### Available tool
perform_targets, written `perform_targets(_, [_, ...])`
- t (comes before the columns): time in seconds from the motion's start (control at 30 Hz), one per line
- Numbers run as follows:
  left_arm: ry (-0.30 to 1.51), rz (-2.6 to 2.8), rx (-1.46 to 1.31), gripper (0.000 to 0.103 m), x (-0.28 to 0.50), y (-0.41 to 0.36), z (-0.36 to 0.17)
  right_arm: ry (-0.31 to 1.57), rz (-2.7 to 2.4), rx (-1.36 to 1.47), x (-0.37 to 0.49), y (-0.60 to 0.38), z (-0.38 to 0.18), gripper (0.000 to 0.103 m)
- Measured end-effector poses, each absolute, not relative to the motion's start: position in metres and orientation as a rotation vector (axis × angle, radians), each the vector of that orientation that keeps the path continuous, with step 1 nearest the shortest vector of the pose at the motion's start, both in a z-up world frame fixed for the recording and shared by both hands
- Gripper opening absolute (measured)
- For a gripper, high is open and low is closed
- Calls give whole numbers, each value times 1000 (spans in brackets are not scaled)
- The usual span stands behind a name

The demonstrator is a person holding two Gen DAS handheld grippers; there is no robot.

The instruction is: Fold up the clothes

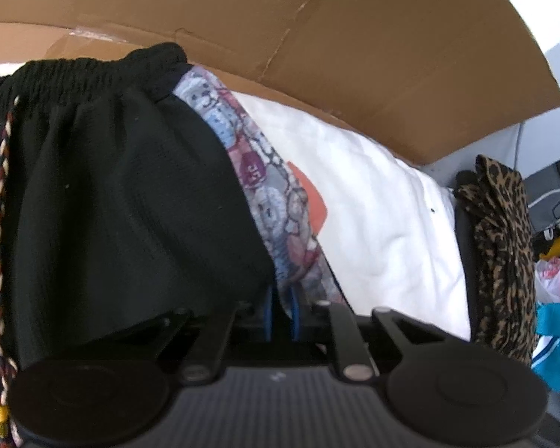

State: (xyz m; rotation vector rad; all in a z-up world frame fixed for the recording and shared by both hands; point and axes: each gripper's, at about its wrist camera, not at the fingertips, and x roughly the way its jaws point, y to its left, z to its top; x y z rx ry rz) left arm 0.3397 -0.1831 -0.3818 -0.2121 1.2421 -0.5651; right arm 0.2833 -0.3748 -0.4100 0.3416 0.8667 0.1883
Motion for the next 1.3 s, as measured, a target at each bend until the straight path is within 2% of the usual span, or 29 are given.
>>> perform_targets(0.13, [1237, -571, -216, 13, 340, -178, -383, 911, 224, 325, 300, -362, -420, 41])
perform_targets(0.3, [1231, -580, -216, 13, 339, -172, -384, 945, 258, 270, 303, -352, -429, 40])
perform_targets(0.47, [1228, -584, -216, 13, 339, -167, -383, 989, 262, 247, 306, -349, -434, 34])
perform_targets(0.5, [1228, -585, -216, 13, 339, -166, -383, 998, 259, 247, 307, -349, -434, 31])
perform_targets(0.53, [1228, -585, -215, 13, 340, -165, -383, 1004, 258, 235, 308, -347, -434, 23])
perform_targets(0.63, [1225, -589, -205, 13, 340, -162, -383, 1010, 257, 175, 307, -338, -433, 18])
perform_targets(0.77, [1233, -586, -216, 13, 341, -158, -381, 1017, 260, 110, 307, -334, -429, 0])
perform_targets(0.8, [1237, -586, -225, 14, 342, -156, -380, 1015, 260, 100, 307, -334, -427, 0])
perform_targets(0.93, [1225, -577, -243, 38, 342, -146, -374, 983, 241, 71, 302, -335, -415, 0])
perform_targets(1.0, [1214, -566, -236, 38, 341, -140, -372, 965, 226, 73, 300, -338, -410, 0])
perform_targets(1.07, [1218, -563, -227, 35, 342, -134, -375, 952, 211, 71, 298, -342, -407, 0])
perform_targets(1.2, [1226, -544, -207, 16, 344, -125, -377, 936, 185, 56, 297, -342, -403, 0])
perform_targets(1.3, [1241, -530, -207, 14, 347, -116, -374, 969, 177, 70, 299, -341, -409, 0])
